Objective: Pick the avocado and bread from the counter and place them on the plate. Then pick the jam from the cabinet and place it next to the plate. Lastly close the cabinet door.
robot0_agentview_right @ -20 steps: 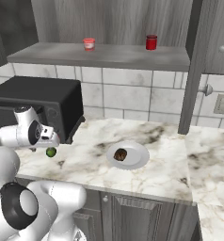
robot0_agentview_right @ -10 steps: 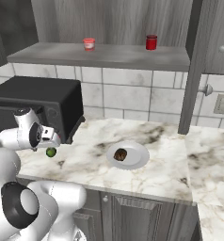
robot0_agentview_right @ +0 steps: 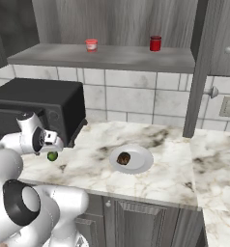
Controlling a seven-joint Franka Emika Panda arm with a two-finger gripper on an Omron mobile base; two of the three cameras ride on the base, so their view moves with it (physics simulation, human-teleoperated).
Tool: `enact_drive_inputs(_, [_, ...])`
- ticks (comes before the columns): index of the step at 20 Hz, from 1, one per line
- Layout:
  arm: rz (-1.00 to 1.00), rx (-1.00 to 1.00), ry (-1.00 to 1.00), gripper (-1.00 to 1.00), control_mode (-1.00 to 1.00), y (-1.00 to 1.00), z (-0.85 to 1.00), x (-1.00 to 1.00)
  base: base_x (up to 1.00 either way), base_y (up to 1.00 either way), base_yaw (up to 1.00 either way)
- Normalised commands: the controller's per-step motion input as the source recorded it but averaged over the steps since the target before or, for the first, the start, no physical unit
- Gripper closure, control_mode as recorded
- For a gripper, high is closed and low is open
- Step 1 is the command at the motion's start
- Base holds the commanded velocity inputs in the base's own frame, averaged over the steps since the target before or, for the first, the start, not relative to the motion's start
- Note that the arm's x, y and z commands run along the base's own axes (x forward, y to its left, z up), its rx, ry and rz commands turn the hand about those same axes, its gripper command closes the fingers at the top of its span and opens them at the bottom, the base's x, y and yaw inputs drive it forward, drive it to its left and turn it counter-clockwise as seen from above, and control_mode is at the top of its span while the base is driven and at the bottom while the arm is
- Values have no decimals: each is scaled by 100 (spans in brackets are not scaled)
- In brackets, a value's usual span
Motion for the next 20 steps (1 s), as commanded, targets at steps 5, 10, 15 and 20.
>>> enact_drive_inputs(5, [0,0,0,-100,-100,3,-17,13,0,0,0])
enact_drive_inputs(10, [0,0,-2,-100,-100,2,-13,11,0,0,0])
enact_drive_inputs(15, [0,0,0,-100,-100,2,-11,13,0,0,0])
enact_drive_inputs(20, [0,0,0,-100,-100,3,-12,12,0,0,0])
